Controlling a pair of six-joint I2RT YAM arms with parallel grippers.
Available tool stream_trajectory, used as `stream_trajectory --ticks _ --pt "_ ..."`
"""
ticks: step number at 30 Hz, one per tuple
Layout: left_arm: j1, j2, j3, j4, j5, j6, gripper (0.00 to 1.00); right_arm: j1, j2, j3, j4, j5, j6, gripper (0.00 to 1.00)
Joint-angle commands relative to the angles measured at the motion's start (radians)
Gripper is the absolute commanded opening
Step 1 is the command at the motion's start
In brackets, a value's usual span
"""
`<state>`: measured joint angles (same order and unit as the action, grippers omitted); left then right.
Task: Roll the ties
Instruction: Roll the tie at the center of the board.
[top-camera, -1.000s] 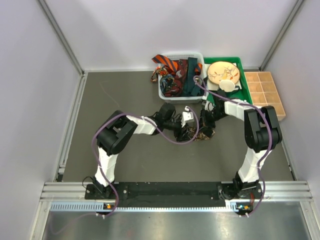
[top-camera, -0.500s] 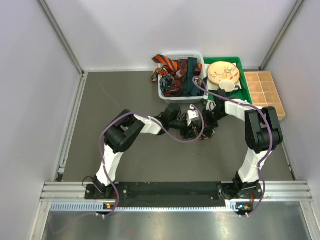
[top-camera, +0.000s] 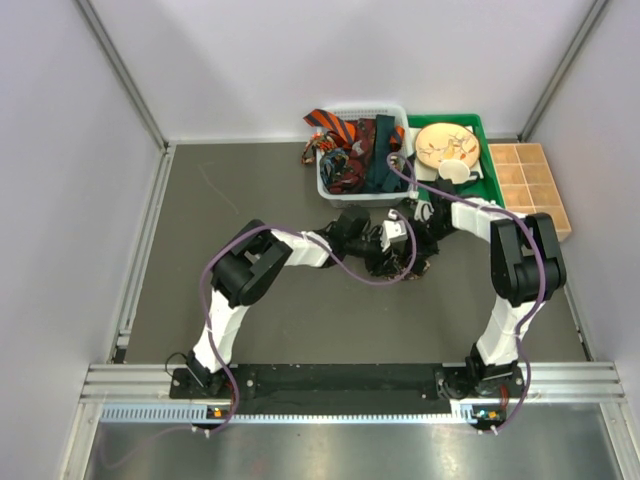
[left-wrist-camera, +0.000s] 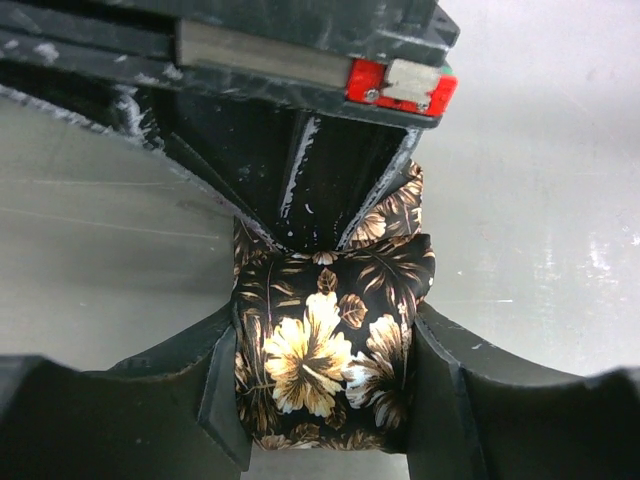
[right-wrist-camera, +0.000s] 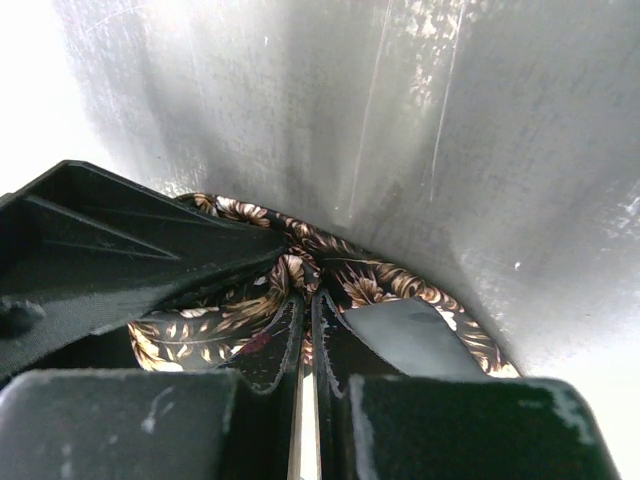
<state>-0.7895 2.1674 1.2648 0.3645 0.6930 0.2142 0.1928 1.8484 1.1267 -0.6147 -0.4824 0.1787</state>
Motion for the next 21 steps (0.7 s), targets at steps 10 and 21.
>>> stream_trajectory --ticks 10,21 --pt "-0.045 0.025 0.119 -0.771 -0.289 0.355 0.06 -0.13 -0.044 0.059 -0.149 -0.194 -0.105 0.33" --pt "-0.057 0.104 0.261 -0.989 -0.314 0.369 0.04 -0.228 -0.043 0.024 -0.123 -0.197 -0.107 0.76"
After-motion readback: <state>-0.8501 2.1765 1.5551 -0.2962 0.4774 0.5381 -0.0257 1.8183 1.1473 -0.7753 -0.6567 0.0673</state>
